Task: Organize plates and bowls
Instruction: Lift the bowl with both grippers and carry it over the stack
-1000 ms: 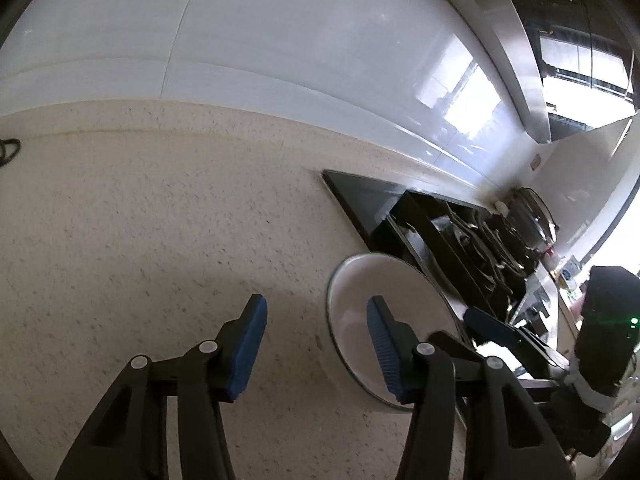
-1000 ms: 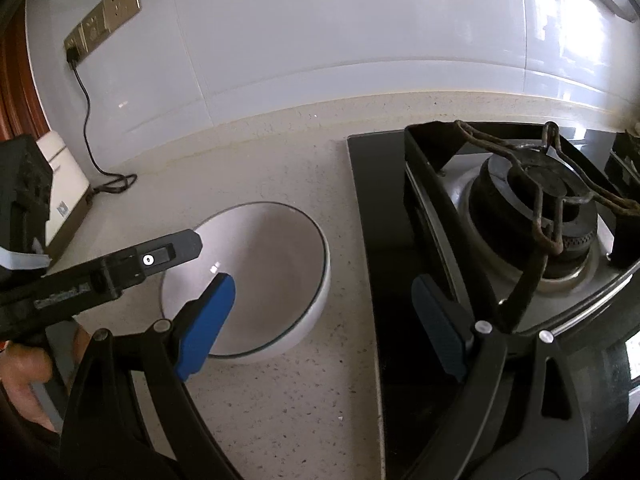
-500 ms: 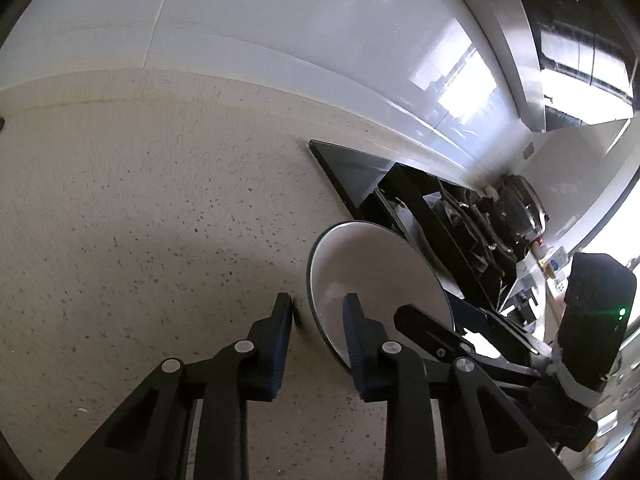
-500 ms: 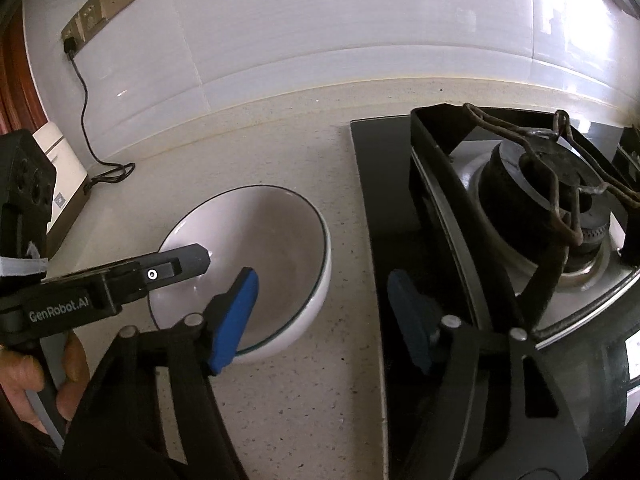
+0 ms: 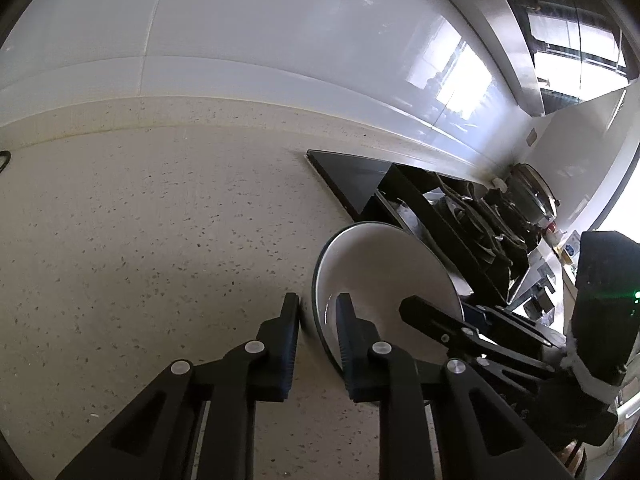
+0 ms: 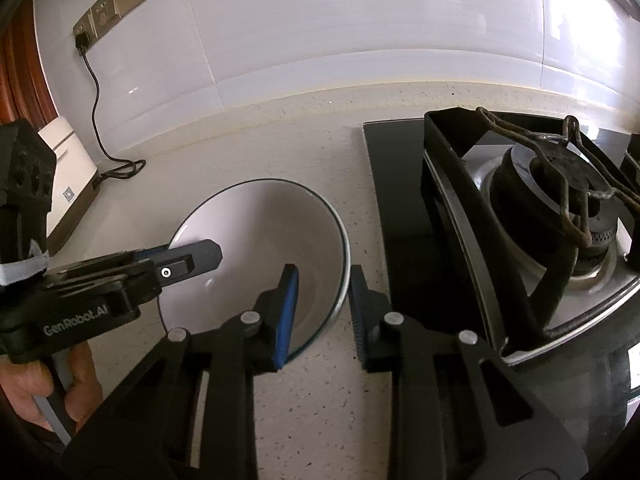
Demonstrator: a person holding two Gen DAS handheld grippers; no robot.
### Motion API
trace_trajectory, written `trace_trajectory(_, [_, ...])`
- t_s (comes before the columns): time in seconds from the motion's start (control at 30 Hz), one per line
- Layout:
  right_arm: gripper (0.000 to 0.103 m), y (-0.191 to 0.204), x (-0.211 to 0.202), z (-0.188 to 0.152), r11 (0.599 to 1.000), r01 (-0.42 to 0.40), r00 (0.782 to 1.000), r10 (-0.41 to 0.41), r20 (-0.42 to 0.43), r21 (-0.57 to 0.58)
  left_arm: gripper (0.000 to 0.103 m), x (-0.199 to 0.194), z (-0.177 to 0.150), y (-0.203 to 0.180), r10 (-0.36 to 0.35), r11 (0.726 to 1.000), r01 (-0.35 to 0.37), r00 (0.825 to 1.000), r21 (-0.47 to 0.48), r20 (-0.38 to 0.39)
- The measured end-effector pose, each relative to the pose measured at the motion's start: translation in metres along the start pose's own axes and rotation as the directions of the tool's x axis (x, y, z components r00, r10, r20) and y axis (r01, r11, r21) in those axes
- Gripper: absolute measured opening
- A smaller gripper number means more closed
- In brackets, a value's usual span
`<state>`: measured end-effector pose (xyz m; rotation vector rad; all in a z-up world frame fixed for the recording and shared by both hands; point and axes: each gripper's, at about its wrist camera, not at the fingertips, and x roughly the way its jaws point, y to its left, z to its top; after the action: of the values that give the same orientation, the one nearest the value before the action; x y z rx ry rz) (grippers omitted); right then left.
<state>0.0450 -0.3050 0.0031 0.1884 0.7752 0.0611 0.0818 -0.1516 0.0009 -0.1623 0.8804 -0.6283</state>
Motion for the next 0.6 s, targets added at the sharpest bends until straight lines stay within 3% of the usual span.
trace_trajectory(0.3, [0.027, -0.0065, -0.0035, 0.0015, 0.999, -0.016, 1.0, 0.015, 0.011, 0.034, 0.021, -0.0056, 0.0015, -0.0062, 0.073, 0.996, -0.075, 0.996, 0.047, 0.057])
trace_trajectory(0.6, [0.028, -0.0089, -0.0051, 0.0018, 0.999, -0.02, 1.0, 0.019, 0.023, 0.045, 0.021, 0.0032, 0.0011, -0.0068, 0.06, 0.997, -0.061, 0.997, 0.037, 0.038])
